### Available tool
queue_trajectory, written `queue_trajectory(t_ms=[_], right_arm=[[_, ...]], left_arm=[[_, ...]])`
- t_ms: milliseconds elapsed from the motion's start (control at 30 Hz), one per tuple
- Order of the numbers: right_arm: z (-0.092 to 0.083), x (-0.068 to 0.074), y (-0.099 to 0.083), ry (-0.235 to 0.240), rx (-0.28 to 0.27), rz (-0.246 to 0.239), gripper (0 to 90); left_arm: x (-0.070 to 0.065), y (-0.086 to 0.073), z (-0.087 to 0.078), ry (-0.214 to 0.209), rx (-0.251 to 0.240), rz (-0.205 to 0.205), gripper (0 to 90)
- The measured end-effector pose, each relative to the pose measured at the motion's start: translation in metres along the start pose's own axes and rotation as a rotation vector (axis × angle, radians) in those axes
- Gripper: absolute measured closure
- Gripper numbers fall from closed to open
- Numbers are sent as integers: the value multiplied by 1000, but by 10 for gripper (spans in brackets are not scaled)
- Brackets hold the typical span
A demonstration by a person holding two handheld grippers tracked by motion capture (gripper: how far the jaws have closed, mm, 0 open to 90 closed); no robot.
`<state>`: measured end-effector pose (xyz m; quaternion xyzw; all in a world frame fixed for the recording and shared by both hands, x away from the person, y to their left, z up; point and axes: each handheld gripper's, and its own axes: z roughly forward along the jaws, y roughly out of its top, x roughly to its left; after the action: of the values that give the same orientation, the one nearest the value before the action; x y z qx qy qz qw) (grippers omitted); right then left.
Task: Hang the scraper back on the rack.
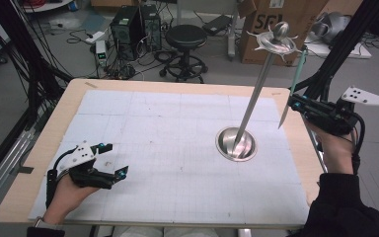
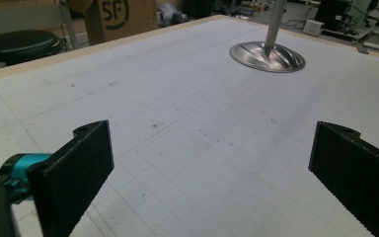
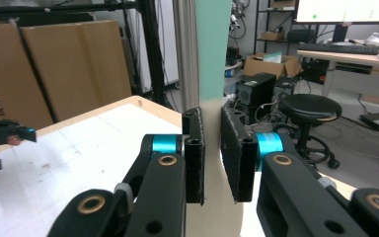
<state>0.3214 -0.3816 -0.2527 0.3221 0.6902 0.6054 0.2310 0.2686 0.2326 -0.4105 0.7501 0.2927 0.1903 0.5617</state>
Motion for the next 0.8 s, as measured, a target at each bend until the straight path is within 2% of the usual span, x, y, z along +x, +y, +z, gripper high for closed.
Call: queue_trajectory(t_ms=[133,233,467,700,800], right_arm=[[6,3,-1,-20,-6,-13,786],[7,6,-2,-25,-22,-17,693],[3,14,-11,-80,-44,-12,482],[0,25,-24,-49,-15,-38,386],[0,32,-30,-43,7,-40,262]], left_arm=[[0,0,0,-2,-2,-1,39],[0,0,0,-4,-3,-4,39],[0,0,0,-4,-5,-2,39],[1,3,3,-13,-23,-13,39],[3,2,5,-12,-23,-20,39]])
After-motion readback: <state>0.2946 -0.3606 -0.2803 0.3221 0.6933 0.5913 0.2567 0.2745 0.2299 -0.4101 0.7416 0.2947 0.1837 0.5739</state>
